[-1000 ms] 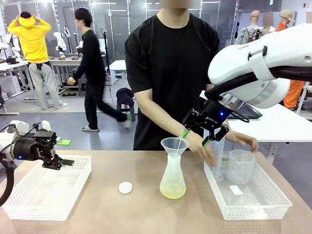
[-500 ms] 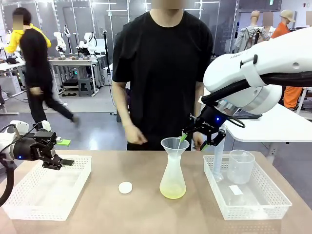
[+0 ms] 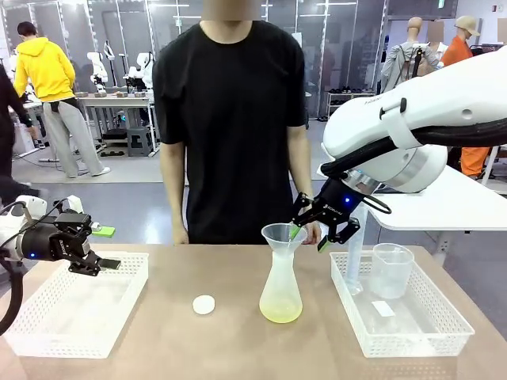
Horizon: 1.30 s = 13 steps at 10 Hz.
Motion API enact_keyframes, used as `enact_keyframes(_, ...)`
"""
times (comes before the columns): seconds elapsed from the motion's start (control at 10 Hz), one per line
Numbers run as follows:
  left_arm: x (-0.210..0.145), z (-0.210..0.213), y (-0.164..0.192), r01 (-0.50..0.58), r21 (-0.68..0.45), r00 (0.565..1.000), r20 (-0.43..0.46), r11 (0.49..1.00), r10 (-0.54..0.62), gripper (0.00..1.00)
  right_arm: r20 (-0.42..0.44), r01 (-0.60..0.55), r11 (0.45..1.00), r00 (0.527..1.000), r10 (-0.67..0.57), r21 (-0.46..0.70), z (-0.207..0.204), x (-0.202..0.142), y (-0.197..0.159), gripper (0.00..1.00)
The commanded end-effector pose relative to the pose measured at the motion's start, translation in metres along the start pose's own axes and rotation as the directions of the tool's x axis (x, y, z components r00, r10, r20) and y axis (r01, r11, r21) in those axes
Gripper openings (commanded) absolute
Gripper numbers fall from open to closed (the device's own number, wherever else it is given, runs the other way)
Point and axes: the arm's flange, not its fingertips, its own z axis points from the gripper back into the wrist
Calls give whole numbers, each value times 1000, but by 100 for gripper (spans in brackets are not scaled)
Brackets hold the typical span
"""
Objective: Prepare the solutions needed for the experiment.
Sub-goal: Once the solution is in the Big flask , pick up the Plastic Funnel and place it back into the right Organizing basket.
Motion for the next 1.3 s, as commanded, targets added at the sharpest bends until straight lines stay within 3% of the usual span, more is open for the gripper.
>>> enact_keyframes(0.0, 2, -2, 0, 1, 7, 1000, 13, 1000, -1, 100, 29, 19, 1000, 999, -20, 22, -4, 1, 8, 59)
enact_keyframes(0.5, 2, -2, 0, 1, 7, 1000, 13, 1000, -1, 100, 6, 29, 999, 1000, -30, 31, -10, 2, 13, 14)
enact_keyframes(0.7, 2, -2, 0, 1, 7, 1000, 13, 1000, -1, 100, 6, 31, 999, 999, -31, 34, -10, 2, 13, 0)
enact_keyframes(1.2, 2, -2, 0, 1, 7, 1000, 13, 1000, -1, 100, 5, 21, 999, 1000, -21, 42, -9, -2, 16, 0)
